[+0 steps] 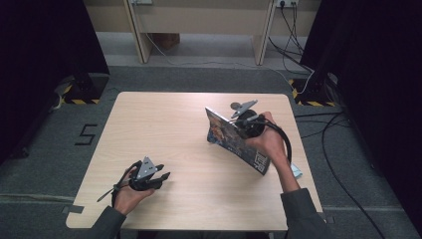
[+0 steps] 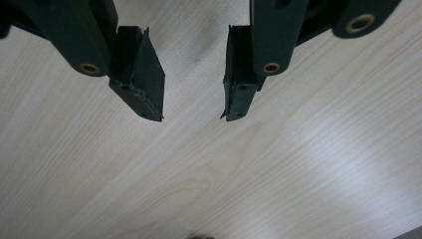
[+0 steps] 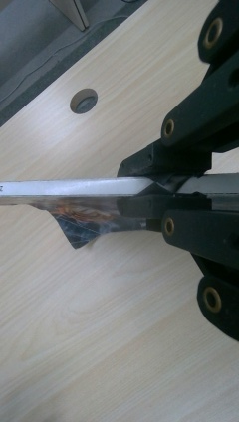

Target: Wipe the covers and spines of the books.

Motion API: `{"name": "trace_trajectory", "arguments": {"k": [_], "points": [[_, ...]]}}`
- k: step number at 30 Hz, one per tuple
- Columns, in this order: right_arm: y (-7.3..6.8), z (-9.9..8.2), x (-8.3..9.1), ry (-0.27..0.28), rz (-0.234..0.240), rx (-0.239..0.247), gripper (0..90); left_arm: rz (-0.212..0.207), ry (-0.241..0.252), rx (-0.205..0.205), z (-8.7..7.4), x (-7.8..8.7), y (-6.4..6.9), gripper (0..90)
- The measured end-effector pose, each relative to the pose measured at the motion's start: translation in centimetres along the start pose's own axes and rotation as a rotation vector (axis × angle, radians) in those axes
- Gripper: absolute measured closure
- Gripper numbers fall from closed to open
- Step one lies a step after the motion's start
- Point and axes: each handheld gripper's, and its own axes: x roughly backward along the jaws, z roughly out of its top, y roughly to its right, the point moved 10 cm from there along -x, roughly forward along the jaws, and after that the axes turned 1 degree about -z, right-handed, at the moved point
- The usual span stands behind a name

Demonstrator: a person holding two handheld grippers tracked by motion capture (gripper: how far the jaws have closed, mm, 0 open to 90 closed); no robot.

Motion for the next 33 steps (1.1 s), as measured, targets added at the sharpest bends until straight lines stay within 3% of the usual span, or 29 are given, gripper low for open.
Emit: {"name": "trace_trajectory", "arguments": {"k": [3,9,17,25,33], "points": [[-1.2,0.4,0.0,-0.001,0.036,0.027,83.1,0.000,0.002,-0.001,0.0,0.0,0.0,60.0],[-3.8,0.5,0.0,-0.003,0.142,0.024,83.1,0.001,0.000,-0.002,0.0,0.1,0.0,60.2],[-7.0,-0.3,-1.4,-0.021,0.236,0.042,83.1,0.015,-0.004,0.015,-0.2,0.2,-0.5,60.2],[-9.6,-1.3,-3.4,-0.057,0.283,0.066,83.1,0.016,-0.021,0.054,-0.6,0.2,-1.0,60.1],[-11.2,-2.5,-4.7,-0.049,0.326,0.042,82.9,0.028,-0.043,0.118,-1.2,0.1,-1.4,53.4]]}}
